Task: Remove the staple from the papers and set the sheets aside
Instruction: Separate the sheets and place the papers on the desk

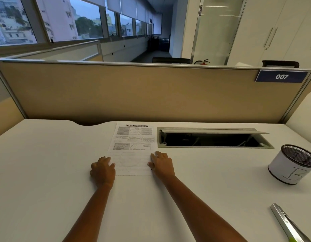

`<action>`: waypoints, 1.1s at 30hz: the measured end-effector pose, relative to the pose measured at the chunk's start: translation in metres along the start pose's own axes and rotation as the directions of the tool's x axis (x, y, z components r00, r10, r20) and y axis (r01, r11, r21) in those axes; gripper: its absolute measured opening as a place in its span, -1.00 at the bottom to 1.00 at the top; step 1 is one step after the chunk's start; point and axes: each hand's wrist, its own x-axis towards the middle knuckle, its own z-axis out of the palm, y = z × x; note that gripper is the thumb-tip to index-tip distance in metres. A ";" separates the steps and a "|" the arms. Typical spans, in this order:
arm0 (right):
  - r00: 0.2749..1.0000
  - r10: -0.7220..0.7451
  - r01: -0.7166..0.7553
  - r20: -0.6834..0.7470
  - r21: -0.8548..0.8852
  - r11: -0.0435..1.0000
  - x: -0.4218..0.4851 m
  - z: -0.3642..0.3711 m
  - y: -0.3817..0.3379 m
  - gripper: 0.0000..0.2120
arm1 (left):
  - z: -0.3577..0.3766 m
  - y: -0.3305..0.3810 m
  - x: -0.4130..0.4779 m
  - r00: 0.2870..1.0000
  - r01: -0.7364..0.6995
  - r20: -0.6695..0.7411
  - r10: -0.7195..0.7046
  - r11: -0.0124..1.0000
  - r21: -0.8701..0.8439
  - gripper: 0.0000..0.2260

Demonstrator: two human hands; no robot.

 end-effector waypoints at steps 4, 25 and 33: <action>1.000 0.009 -0.009 0.016 0.010 1.000 0.000 0.003 0.004 -0.55 | -0.002 -0.001 -0.001 0.993 -0.067 0.105 0.052 0.986 0.151 -0.63; 0.929 0.270 -0.256 -0.252 0.088 0.963 -0.141 -0.049 0.102 -0.59 | 0.010 0.058 -0.140 0.939 -0.291 0.239 0.246 0.940 0.176 -0.18; 0.777 0.440 -0.521 -0.449 -0.068 0.851 -0.213 -0.074 0.169 -0.65 | 0.012 0.058 -0.185 0.946 -0.255 0.241 0.218 0.957 0.137 -0.11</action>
